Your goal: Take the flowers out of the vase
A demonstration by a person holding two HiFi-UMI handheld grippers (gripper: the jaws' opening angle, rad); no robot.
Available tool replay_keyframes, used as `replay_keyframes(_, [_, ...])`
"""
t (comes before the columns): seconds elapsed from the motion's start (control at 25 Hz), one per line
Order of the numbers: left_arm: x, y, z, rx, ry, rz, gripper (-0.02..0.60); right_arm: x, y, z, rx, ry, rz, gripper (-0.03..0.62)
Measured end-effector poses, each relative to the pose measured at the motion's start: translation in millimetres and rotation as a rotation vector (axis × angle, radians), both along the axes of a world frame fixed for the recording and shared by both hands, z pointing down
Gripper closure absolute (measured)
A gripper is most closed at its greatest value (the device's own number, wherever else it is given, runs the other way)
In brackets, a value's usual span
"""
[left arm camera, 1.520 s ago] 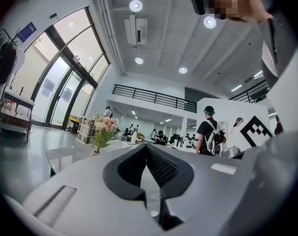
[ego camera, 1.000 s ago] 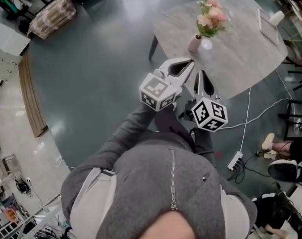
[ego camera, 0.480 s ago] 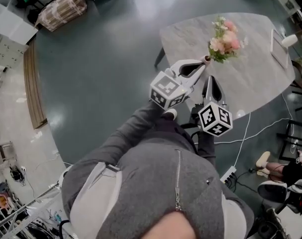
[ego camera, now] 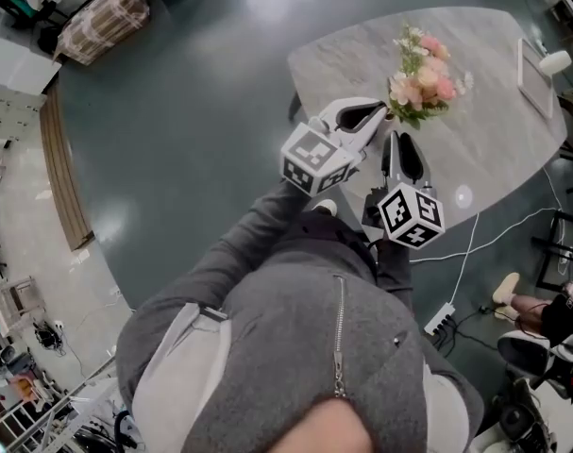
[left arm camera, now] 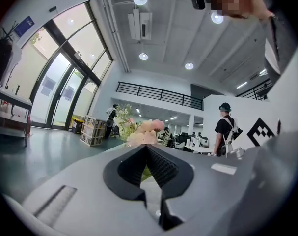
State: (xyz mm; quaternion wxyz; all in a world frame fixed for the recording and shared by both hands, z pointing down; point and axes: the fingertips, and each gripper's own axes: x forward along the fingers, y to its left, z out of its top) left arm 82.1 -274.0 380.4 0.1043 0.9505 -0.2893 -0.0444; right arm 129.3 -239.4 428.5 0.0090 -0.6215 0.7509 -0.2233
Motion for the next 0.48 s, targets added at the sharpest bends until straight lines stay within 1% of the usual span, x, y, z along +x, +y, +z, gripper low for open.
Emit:
replay_keyframes(0.04, [0.1, -4.6, 3.8, -0.009, -0.003, -0.002, 0.572, 0.5, -3.0, 4.1, -0.012, 0.0, -0.001, 0.472])
replay_keyframes(0.12, [-1.5, -14.6, 12.1, -0.027, -0.009, -0.004, 0.572, -0.5, -9.3, 13.6, -0.038, -0.002, -0.001, 0.405])
replay_keyframes(0.16, [-3.2, -19.8, 15.7, -0.033, -0.011, -0.003, 0.572, -2.1, -12.8, 17.8, -0.047, -0.004, 0.0, 0.389])
replay_keyframes(0.32, [-11.9, -36.4, 27.7, -0.053, -0.019, 0.01, 0.572, -11.8, -25.5, 30.8, -0.07, -0.006, 0.003, 0.361])
replay_keyframes(0.48, [-11.1, -47.9, 36.8, -0.061, -0.041, 0.025, 0.572, -13.2, -36.0, 39.2, -0.086, 0.013, 0.016, 0.335])
